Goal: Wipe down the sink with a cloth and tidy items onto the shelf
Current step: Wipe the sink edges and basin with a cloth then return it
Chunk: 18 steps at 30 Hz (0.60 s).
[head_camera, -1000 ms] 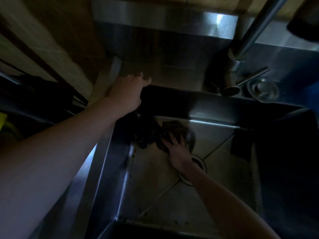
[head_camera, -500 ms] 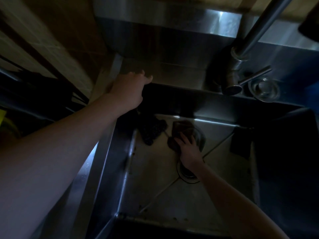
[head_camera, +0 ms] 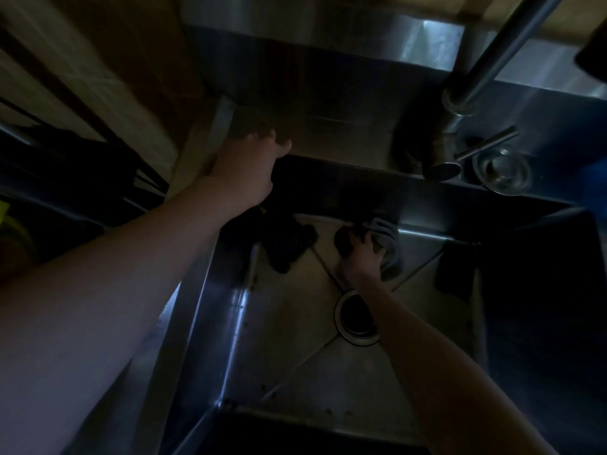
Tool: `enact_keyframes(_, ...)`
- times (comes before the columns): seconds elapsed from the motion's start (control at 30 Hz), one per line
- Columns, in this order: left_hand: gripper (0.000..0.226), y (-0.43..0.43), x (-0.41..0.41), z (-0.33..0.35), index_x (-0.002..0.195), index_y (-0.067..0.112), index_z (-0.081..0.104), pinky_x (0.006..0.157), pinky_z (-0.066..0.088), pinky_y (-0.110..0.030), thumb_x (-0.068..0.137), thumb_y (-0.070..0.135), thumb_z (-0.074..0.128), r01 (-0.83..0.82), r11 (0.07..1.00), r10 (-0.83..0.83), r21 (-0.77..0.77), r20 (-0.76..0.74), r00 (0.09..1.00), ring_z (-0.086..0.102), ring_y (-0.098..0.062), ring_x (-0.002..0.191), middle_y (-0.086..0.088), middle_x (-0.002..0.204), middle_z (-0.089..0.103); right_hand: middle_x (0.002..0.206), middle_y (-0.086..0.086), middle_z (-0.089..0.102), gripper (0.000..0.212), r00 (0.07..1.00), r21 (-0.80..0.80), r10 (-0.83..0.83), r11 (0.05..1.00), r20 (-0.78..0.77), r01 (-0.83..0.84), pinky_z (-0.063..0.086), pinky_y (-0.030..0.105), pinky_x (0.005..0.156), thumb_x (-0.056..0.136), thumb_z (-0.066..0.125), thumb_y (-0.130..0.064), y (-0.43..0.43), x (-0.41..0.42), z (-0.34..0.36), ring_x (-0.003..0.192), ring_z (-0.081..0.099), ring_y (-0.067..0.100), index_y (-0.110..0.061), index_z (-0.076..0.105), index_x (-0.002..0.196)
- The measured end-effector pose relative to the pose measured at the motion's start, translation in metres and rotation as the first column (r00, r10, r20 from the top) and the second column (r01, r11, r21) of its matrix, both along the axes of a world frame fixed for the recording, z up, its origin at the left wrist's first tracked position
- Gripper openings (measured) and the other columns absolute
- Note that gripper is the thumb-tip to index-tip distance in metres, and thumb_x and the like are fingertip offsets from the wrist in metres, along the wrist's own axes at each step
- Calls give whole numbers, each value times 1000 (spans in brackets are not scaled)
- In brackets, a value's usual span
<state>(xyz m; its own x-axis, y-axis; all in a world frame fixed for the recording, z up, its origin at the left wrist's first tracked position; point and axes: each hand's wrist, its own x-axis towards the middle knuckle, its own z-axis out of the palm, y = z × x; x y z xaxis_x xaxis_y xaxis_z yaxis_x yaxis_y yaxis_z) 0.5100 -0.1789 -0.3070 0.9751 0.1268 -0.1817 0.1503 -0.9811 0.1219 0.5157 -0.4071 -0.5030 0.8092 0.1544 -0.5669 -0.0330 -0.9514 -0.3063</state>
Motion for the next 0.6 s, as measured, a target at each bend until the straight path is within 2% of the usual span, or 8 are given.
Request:
enact_keyframes(0.1,73,0,0,0,145,23,30,105,36,-49,81,-3,54,13,1000,-13,1,-11,1000,32,-37,135,-13,154,23,161,2,9,62,977,-14,211,977,18,-211,8,50,119,91,46,-13,1,-20,-1,147,1,36,-30,28,147)
enact_keyframes(0.27,72,-1,-2,0,146,22,27,107,33,-52,83,-3,53,7,1000,-7,-4,-33,999,26,-37,138,-13,155,20,161,-2,4,64,937,33,349,937,-15,-348,11,53,119,89,40,-8,-18,-79,-1,146,-2,39,-32,28,147)
enact_keyframes(0.4,77,-5,-6,1,148,22,19,109,28,-53,83,-1,55,11,1000,-10,11,-58,998,19,-35,141,-12,157,14,161,-8,-3,69,877,-1,470,881,-104,-473,18,54,117,90,48,-8,-28,-112,3,146,-9,40,-34,21,149)
enact_keyframes(0.53,74,-9,-31,-6,149,25,8,112,16,-53,89,14,52,-17,999,17,29,-22,1000,5,-30,144,-11,158,1,161,-7,-2,63,746,-23,648,753,-155,-658,13,58,116,93,47,-8,-23,-114,12,145,-10,41,-30,26,147)
enact_keyframes(0.6,68,-11,-48,-5,148,26,12,111,16,-51,92,20,49,-62,998,62,-4,47,997,9,-31,143,-11,158,3,161,-6,-1,58,690,3,700,702,-184,-712,13,58,116,95,41,-8,-17,-114,14,145,-10,41,-30,28,147)
